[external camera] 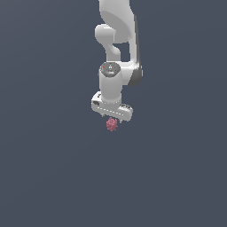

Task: Pick up the object and move it to a goal position.

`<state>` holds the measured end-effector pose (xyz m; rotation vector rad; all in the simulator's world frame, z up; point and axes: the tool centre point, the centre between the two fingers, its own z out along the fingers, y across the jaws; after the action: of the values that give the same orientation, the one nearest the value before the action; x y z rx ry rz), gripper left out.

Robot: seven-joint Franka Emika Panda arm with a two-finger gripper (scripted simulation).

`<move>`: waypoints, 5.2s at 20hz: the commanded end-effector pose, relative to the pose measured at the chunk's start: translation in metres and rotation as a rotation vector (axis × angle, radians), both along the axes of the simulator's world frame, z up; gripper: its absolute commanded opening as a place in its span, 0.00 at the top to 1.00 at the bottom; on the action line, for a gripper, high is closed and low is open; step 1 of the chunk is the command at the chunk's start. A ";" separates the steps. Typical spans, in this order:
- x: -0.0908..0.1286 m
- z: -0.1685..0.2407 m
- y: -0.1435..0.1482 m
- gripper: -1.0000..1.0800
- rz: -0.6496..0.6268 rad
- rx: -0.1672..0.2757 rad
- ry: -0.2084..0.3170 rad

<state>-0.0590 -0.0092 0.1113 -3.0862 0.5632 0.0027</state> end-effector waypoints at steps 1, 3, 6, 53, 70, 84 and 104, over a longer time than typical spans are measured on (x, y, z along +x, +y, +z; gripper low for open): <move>-0.005 -0.005 0.000 0.04 -0.032 -0.002 -0.001; -0.007 -0.007 0.000 0.04 -0.048 -0.003 -0.001; -0.010 -0.010 0.000 0.04 -0.062 -0.005 -0.001; 0.014 -0.006 -0.010 1.00 -0.065 -0.005 -0.002; 0.084 0.138 -0.040 1.00 -0.065 -0.006 -0.002; 0.130 0.223 -0.057 1.00 -0.065 -0.006 -0.001; 0.162 0.278 -0.068 1.00 -0.064 -0.005 -0.001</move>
<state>0.1024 -0.0769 0.3880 -3.0711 0.6635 -0.0005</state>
